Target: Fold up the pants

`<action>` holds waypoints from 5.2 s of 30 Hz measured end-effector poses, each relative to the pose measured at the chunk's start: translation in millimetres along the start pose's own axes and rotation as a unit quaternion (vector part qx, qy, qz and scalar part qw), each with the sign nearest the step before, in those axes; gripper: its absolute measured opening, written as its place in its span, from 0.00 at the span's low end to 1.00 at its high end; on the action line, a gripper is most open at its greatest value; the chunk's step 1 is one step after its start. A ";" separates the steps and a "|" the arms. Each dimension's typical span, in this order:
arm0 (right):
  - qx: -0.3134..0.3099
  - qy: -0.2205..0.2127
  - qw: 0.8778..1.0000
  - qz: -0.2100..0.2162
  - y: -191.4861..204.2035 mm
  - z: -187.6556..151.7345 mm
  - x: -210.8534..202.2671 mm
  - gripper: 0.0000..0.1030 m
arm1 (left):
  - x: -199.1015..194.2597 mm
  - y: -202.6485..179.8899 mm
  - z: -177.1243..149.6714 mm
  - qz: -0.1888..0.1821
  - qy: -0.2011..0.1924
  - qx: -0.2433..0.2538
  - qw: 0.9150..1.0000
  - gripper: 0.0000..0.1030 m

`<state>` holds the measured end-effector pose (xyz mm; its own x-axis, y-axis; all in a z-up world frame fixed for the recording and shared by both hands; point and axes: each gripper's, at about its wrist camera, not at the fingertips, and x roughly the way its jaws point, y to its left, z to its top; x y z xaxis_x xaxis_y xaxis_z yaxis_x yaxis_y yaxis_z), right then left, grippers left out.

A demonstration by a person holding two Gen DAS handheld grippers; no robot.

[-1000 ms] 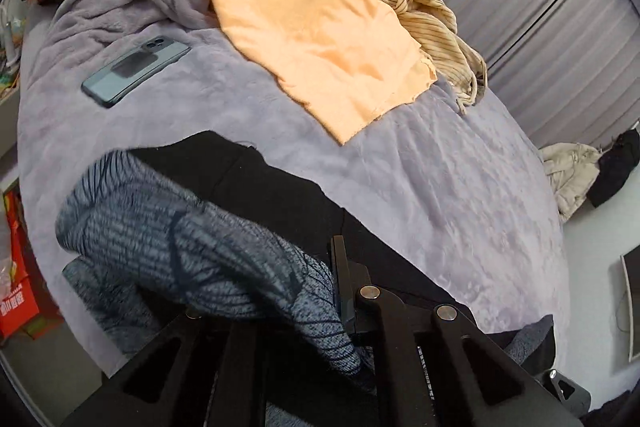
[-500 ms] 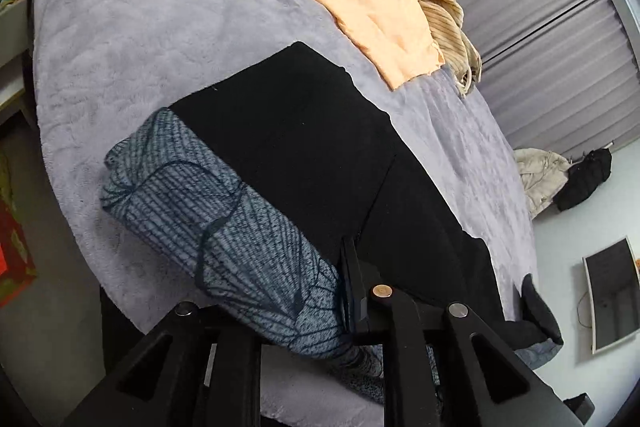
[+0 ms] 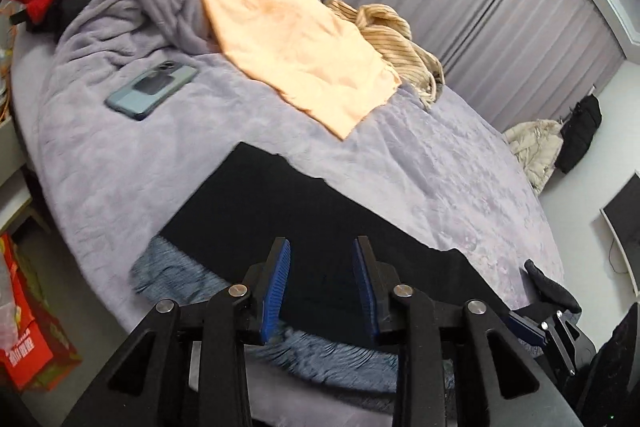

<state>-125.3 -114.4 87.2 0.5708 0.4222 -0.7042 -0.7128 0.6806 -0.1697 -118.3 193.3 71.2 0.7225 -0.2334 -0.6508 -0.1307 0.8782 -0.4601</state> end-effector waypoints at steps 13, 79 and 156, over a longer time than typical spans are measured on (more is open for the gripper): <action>0.234 0.077 0.966 -0.081 -71.5 -69.6 -26.8 0.70 | 55.1 -42.7 -69.0 0.121 0.047 0.174 0.976 0.63; 0.474 0.043 0.790 -0.387 -130.7 -241.3 -240.2 0.08 | 55.5 -195.9 -115.1 -0.072 0.165 0.377 0.909 0.82; 0.388 0.135 0.850 -0.329 -122.4 -289.6 -158.1 1.00 | 67.3 -134.5 -101.4 0.090 0.122 0.322 0.934 1.00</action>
<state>-246.3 -437.9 19.6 0.5524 -0.2854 -0.7832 0.2682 0.9504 -0.1572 -121.0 17.1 28.0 0.5413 -0.0762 -0.8374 0.2567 0.9633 0.0783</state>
